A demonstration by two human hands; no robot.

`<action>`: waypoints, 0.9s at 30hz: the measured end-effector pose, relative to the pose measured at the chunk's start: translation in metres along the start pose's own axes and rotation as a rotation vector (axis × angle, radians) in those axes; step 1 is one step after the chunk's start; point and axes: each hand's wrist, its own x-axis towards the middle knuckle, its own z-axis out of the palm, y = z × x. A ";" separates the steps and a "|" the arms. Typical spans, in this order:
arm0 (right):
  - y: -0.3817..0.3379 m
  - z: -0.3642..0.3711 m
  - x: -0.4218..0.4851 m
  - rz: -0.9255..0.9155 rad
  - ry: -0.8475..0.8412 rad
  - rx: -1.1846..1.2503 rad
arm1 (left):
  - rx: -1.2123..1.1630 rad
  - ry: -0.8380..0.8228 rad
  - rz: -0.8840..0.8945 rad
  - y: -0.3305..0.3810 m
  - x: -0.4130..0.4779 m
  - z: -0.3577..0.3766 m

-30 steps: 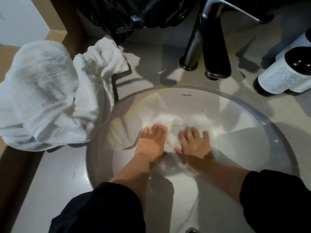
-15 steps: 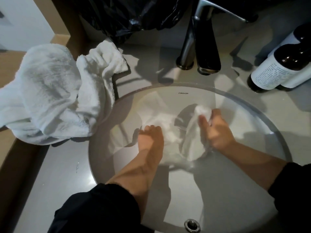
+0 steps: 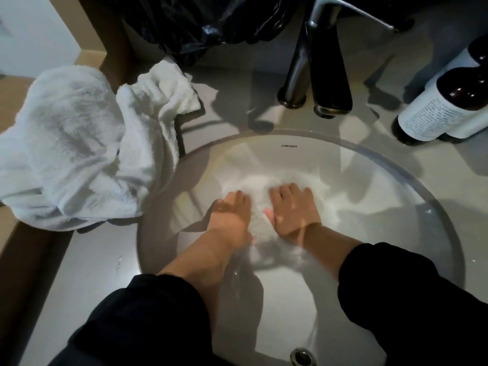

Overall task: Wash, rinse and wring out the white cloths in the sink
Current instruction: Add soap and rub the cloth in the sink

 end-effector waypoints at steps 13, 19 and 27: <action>0.021 -0.033 -0.049 0.403 0.329 0.861 | 0.121 -0.078 0.203 -0.009 -0.013 -0.008; -0.014 0.010 -0.060 -0.095 -0.157 -0.026 | -0.047 -0.040 0.133 -0.005 -0.006 0.008; 0.006 -0.006 -0.022 -0.173 -0.101 -0.033 | -0.096 -0.060 -0.020 0.008 -0.001 -0.008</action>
